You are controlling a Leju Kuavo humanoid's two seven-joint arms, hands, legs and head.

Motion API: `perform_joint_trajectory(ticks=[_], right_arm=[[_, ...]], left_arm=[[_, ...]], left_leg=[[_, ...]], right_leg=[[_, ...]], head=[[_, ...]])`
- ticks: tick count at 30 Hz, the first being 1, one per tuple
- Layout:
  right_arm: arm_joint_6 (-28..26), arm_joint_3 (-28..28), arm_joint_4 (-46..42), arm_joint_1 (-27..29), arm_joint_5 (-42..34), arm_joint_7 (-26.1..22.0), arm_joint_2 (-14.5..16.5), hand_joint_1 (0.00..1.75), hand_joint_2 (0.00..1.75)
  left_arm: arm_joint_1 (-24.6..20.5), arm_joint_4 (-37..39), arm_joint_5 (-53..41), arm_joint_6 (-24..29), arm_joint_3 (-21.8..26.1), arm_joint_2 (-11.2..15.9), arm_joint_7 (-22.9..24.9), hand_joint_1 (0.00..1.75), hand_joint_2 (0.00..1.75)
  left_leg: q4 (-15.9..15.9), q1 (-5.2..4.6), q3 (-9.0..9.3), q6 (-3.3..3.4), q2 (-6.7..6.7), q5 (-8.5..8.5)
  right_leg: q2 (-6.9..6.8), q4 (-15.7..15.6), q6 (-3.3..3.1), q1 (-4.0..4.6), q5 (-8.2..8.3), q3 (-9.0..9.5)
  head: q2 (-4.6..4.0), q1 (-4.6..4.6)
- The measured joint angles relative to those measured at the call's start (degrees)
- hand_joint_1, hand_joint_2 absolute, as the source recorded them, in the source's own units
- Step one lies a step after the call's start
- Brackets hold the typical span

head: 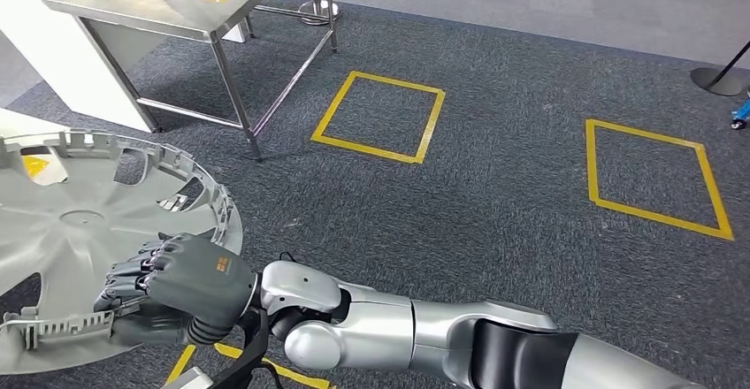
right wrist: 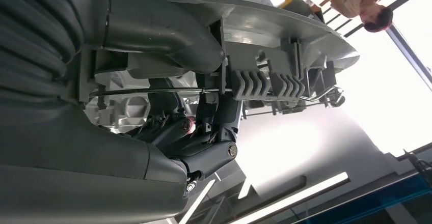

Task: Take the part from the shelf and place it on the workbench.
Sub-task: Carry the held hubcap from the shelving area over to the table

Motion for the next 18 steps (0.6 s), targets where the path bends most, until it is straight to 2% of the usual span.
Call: perform_joint_trajectory(ticks=[1,2,4,5,6,7,8,10,12,13,15,16,18], right_arm=[[-0.06,-0.01,-0.01,0.1,0.08,0.09,-0.02,1.75,1.75],[-0.1,-0.02,-0.02,0.19,0.15,0.15,-0.05,1.75,1.75],[-0.21,-0.05,-0.03,0.41,0.3,0.19,-0.23,1.75,1.75],[-0.23,-0.06,-0.04,0.47,0.35,0.2,-0.33,1.75,1.75],[-0.25,-0.07,-0.04,0.52,0.38,0.21,-0.43,1.75,1.75],[-0.23,-0.06,-0.04,0.54,0.39,0.24,-0.47,1.75,1.75],[-0.19,-0.06,-0.04,0.55,0.39,0.27,-0.49,1.75,1.75],[-0.13,-0.07,-0.07,0.56,0.39,0.3,-0.5,1.75,1.75],[-0.09,-0.1,-0.14,0.52,0.4,0.3,-0.54,1.75,1.75],[-0.09,-0.13,-0.17,0.47,0.41,0.31,-0.56,1.75,1.75],[-0.04,-0.16,-0.24,0.25,0.43,0.33,-0.57,1.75,1.75],[-0.01,-0.19,-0.32,0.11,0.43,0.35,-0.57,1.75,1.75],[0.06,-0.29,-0.49,-0.1,0.43,0.42,-0.62,1.75,1.75]], left_arm=[[0.01,0.02,-0.1,-0.03,0.0,0.02,0.1,0.0,1.75],[-0.04,0.03,-0.23,-0.09,0.0,0.04,0.2,0.0,1.75],[-0.31,0.03,-0.53,-0.31,0.0,0.03,0.38,0.0,1.75],[-0.44,0.03,-0.65,-0.41,0.0,0.01,0.41,0.0,1.75],[-0.51,0.03,-0.76,-0.5,0.0,-0.01,0.44,0.0,1.75],[-0.53,0.03,-0.87,-0.57,0.0,-0.02,0.45,0.0,1.75],[-0.54,0.03,-0.95,-0.63,0.0,-0.02,0.45,0.0,1.75],[-0.69,-0.01,-1.05,-0.83,0.0,-0.02,0.49,0.0,1.75],[-1.03,-0.07,-1.13,-1.05,0.0,-0.06,0.54,0.0,1.75],[-1.17,-0.07,-1.17,-1.13,0.0,-0.08,0.56,0.0,1.75],[-1.21,-0.06,-1.29,-1.16,0.0,-0.07,0.62,0.0,1.75],[-1.23,-0.05,-1.37,-1.16,0.0,-0.07,0.62,0.0,1.75],[-1.45,-0.07,-1.56,-1.16,0.0,-0.11,0.57,0.0,1.75]], left_leg=[[0.46,-0.08,-0.34,-0.25,1.02,-0.32],[1.96,-0.19,-1.12,-0.44,2.65,-1.25],[8.12,-0.33,-3.99,-0.7,6.18,-4.6],[11.77,-0.26,-5.64,-0.9,6.9,-6.21],[14.3,-0.16,-6.7,-1.09,7.2,-7.01],[14.99,-0.08,-6.84,-1.25,7.37,-6.83],[13.54,0.0,-5.88,-1.36,7.64,-5.69],[6.16,-0.13,-1.69,-1.22,9.63,-2.61],[0.95,-0.43,1.06,-0.39,11.38,-1.2],[0.43,-0.62,1.19,0.11,11.46,-1.32],[0.33,-0.52,1.02,0.93,10.12,-1.06],[0.23,-0.41,1.02,1.29,9.5,-0.95],[0.01,-0.1,1.06,1.96,8.27,-0.66]], right_leg=[[-0.68,-0.34,-0.42,-0.07,0.25,0.22],[-1.47,-0.69,-0.81,-0.19,0.46,0.41],[-3.08,-0.91,-1.28,-0.11,0.54,0.47],[-3.95,-0.89,-1.37,-0.05,0.49,0.42],[-4.8,-0.86,-1.42,-0.01,0.43,0.4],[-5.58,-0.82,-1.4,0.0,0.37,0.39],[-6.3,-0.75,-1.32,-0.02,0.3,0.41],[-7.61,-0.45,-0.9,0.04,-0.02,0.47],[-8.76,-0.12,-0.3,0.34,-0.38,0.48],[-9.28,-0.08,0.0,0.5,-0.48,0.52],[-10.02,-0.07,0.64,0.47,-0.68,0.67],[-9.28,0.4,1.03,0.32,-1.13,0.58],[-6.18,4.12,1.71,0.0,-3.5,-0.98]], head=[[0.0,-0.14],[0.0,-0.31],[0.0,-0.65],[0.0,-0.67],[0.0,-0.68],[0.0,-0.68],[0.0,-0.68],[0.0,-0.71],[0.0,-0.61],[0.0,-0.55],[0.0,-0.44],[0.0,-0.43],[0.0,-0.25]])
